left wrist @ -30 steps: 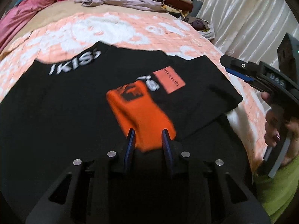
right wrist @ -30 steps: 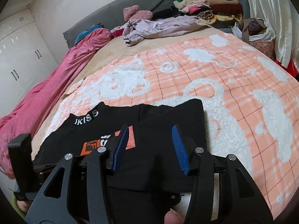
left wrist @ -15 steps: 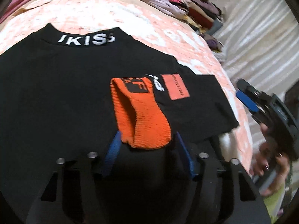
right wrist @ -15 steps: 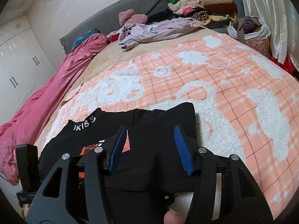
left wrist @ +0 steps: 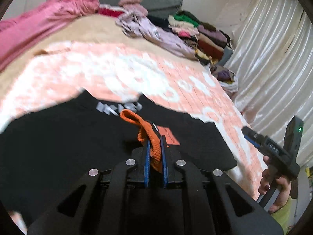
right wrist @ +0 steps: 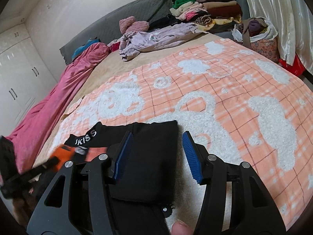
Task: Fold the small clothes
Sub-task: 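Grasp the folded cuff with the left tool, straighten it, then release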
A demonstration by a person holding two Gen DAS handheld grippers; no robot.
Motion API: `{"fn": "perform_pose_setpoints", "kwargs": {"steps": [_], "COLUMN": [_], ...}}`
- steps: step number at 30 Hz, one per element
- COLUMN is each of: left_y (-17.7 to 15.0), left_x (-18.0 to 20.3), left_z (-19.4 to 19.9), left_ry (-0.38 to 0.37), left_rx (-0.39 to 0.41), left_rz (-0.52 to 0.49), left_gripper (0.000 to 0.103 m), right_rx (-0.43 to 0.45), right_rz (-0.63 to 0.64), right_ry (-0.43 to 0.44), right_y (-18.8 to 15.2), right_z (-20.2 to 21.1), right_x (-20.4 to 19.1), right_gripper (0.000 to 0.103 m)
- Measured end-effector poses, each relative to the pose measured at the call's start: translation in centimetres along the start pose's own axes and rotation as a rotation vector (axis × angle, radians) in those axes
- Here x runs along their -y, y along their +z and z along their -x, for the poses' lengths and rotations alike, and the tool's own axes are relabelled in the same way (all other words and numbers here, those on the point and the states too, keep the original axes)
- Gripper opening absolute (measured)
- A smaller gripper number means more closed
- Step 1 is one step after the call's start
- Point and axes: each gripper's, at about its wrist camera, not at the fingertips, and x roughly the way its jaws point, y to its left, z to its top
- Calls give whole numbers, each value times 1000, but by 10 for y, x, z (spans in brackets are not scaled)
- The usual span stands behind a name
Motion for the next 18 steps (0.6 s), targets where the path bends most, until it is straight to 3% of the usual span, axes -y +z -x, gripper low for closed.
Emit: {"fn": "perform_pose_setpoints", "kwargs": {"steps": [5, 8, 13, 18], "left_y": [4, -7, -30, -33], "left_x": [-29, -49, -83, -89], "left_z": [30, 29, 22, 33], "left_ry": [114, 171, 184, 180], "left_rx": [40, 6, -49, -10], "left_rz": [-42, -46, 7, 20], "left_gripper": [9, 9, 9, 9], "right_rx": [-8, -16, -46, -79], "right_rz": [44, 74, 149, 241], "right_ry": [3, -3, -6, -5], "right_y": [-4, -8, -22, -35], "right_z": [-2, -6, -17, -26], "right_x": [-11, -20, -40, -62], "right_gripper": [46, 46, 46, 46]}}
